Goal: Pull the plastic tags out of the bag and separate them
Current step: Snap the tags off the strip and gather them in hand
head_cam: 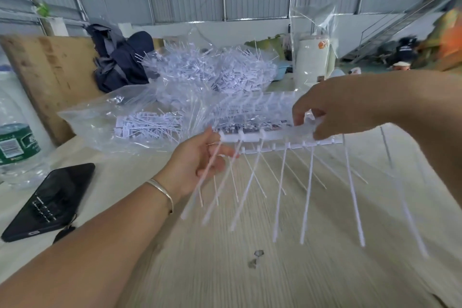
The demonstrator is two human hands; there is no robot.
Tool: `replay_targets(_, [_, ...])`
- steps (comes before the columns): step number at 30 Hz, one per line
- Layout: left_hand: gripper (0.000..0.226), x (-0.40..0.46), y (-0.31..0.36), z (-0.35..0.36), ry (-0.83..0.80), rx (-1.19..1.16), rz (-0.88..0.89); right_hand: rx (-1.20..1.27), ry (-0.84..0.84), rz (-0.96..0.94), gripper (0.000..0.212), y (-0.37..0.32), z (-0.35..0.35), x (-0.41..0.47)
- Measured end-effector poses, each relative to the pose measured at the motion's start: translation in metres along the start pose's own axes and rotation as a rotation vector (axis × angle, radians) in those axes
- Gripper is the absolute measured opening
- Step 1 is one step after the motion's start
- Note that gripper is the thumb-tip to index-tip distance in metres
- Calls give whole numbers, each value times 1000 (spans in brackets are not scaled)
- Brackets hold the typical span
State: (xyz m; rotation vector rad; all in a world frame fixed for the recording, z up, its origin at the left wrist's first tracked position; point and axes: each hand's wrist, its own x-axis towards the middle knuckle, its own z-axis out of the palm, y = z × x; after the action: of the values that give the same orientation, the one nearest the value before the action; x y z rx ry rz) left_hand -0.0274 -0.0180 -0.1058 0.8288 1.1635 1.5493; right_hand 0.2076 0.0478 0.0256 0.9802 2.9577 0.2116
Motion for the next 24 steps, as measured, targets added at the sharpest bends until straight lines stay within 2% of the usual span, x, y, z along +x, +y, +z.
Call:
replay_targets(2, [46, 0, -1, -3, -14, 62, 2, -172, 10, -26, 33, -9, 1, 3])
replay_targets(5, [24, -2, -4, -4, -3, 264, 83, -298, 95, -37, 36, -19, 9, 16])
replay_targets(7, [24, -2, -6, -6, 22, 330, 122, -406, 137, -28, 35, -21, 22, 30])
replay_targets(9, [26, -1, -6, -8, 55, 352, 125, -491, 120, -25, 31, -19, 39, 42])
replay_targets(11, [22, 0, -7, -12, 104, 428, 124, -455, 56, -14, 32, -16, 60, 52])
replay_targets(15, [19, 0, -10, -17, 152, 609, 124, -119, -91, 0, 39, -18, 98, 67])
replay_targets(18, [12, 1, -13, -14, 201, 591, 175, 140, 15, -22, 29, -21, 119, 73])
replay_targets(22, [8, 1, -11, -7, 325, 548, 400, 708, 208, -82, 23, -32, 138, 75])
replay_targets(24, [9, 1, -8, -6, 359, 495, 457, 1001, 269, -68, 23, -36, 138, 72])
